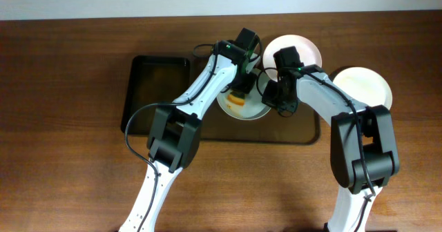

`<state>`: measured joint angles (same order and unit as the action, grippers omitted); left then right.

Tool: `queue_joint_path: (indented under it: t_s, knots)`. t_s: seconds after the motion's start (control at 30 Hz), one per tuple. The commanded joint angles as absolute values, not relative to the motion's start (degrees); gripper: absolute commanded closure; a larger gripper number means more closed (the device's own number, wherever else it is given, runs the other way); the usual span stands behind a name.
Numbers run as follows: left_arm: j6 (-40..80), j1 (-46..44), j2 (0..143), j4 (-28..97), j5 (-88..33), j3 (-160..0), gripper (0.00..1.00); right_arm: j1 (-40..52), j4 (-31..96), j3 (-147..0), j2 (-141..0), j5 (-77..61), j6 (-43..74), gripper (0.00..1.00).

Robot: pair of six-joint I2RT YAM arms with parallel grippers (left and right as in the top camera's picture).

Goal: Clean dirty plates on tray and stack at the side
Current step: 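Scrub the front plate with the sponge while the right gripper holds it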

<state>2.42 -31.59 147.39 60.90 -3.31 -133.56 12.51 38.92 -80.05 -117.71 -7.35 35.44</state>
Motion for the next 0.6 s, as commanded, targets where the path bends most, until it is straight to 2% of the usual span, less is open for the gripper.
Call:
queue_joint_path:
  t_s: [0.0,0.13,0.27,0.47,0.57]
  knots:
    - [13.28,-31.24,147.52,58.59,12.03,-133.01,1.0,13.43,39.59,-79.66,-119.44,-7.11,34.54,0.96]
    - [25.34,-30.79,147.44,63.61,24.49,-134.96,1.0,13.43,39.48,-79.66,-119.44,-7.14,34.54,0.96]
    - [27.57,-30.7,146.67,69.25,24.16,-136.05,1.0,13.34,37.85,-79.66,-119.44,-11.53,30.17,0.96]
    - [17.3,-28.01,146.65,72.75,-0.38,-136.0,1.0,11.73,35.68,-79.66,-120.68,-20.93,24.93,0.96]
    - [13.26,-25.47,146.65,72.77,-6.87,-136.0,1.0,9.17,34.63,-79.66,-123.72,-29.91,21.61,0.96]
